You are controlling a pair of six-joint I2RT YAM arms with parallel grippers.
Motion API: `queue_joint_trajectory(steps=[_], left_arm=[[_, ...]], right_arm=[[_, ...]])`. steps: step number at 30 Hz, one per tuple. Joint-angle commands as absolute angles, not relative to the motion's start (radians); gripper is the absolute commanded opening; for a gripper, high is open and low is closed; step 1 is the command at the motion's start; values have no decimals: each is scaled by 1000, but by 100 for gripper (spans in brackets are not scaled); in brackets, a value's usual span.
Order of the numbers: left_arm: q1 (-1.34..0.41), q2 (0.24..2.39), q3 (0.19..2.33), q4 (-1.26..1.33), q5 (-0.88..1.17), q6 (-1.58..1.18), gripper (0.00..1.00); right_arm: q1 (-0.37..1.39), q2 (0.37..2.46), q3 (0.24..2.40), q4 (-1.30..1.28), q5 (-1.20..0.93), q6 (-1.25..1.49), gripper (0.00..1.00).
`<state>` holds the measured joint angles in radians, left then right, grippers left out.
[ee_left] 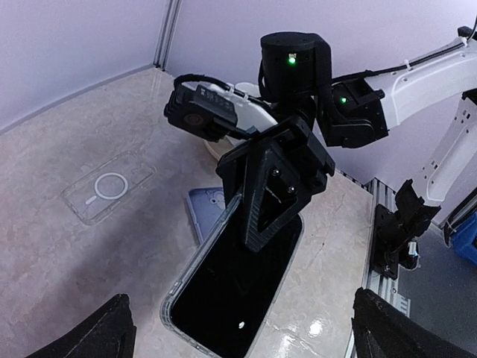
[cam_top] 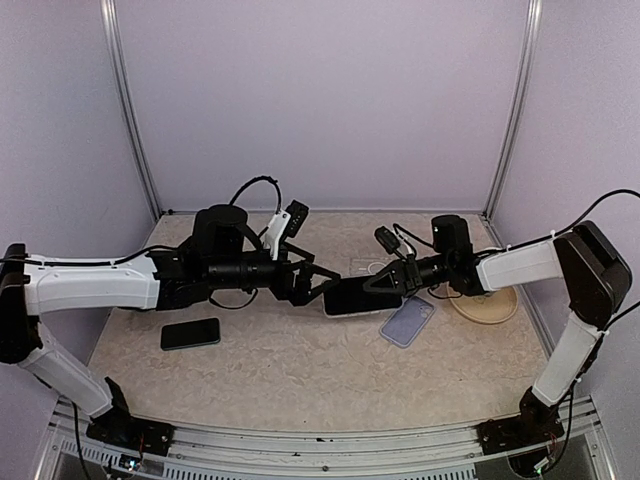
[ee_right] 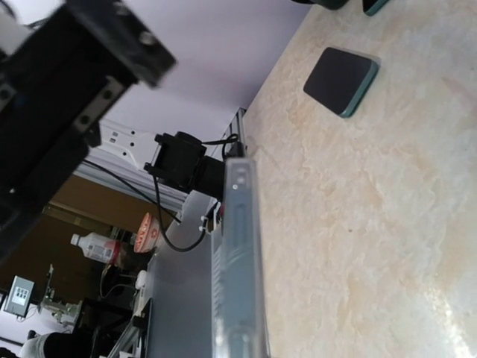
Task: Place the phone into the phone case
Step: Pass from the right arm to the left
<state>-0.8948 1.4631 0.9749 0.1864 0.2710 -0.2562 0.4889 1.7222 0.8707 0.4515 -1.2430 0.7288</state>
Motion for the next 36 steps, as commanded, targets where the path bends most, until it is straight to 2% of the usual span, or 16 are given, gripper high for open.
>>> queue_joint_trajectory(steps=[1, 17, 36], left_arm=[[-913, 1432, 974, 166, 210, -65, 99], [-1054, 1589, 1050, 115, -40, 252, 99], [-1096, 1657, 1061, 146, 10, 492, 99]], right_arm=[[497, 1688, 910, 416, -1246, 686, 0], [501, 1691, 928, 299, -1228, 608, 0], [521, 1694, 946, 230, -1223, 553, 0]])
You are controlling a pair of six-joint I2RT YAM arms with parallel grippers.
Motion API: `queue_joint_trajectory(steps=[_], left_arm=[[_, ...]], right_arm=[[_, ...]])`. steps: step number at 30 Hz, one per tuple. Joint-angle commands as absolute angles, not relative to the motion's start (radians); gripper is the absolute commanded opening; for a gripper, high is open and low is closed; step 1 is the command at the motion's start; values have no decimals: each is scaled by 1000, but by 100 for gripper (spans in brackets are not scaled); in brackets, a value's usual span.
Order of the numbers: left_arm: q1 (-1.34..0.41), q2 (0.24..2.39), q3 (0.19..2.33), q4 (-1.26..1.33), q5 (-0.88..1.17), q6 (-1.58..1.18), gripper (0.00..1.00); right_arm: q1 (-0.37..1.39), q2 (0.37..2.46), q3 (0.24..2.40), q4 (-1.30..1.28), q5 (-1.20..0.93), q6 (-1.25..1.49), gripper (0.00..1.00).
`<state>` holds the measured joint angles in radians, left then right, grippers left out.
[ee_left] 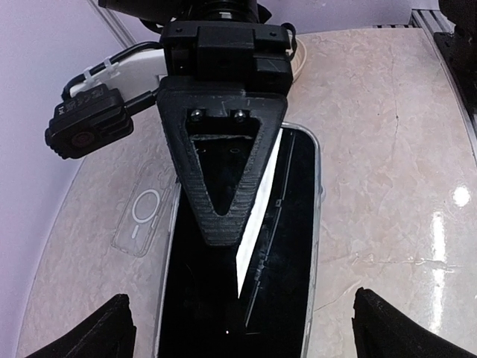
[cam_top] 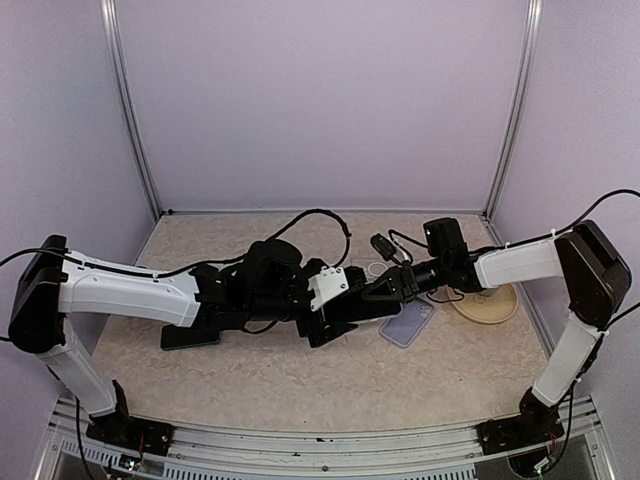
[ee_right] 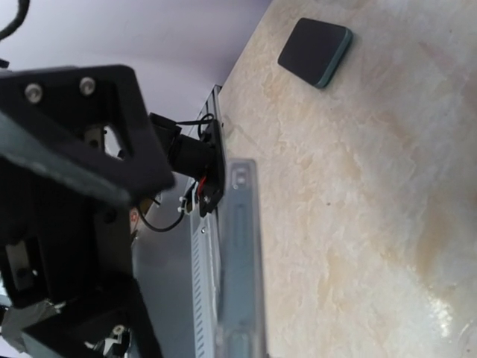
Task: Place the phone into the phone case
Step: Pass from the right arm to the left
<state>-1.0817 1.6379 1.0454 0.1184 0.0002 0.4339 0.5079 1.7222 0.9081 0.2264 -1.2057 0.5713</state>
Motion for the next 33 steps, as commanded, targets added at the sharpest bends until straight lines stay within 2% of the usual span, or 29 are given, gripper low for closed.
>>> queue_joint_trajectory(steps=[1, 21, 33], left_arm=[[-1099, 1657, 1058, 148, 13, 498, 99], [-1109, 1725, 1061, 164, -107, 503, 99], [-1109, 1734, 1057, 151, -104, 505, 99]], right_arm=[[523, 1694, 946, 230, -1223, 553, 0], [556, 1689, 945, 234, -1231, 543, 0], [565, 1694, 948, 230, -1245, 534, 0]])
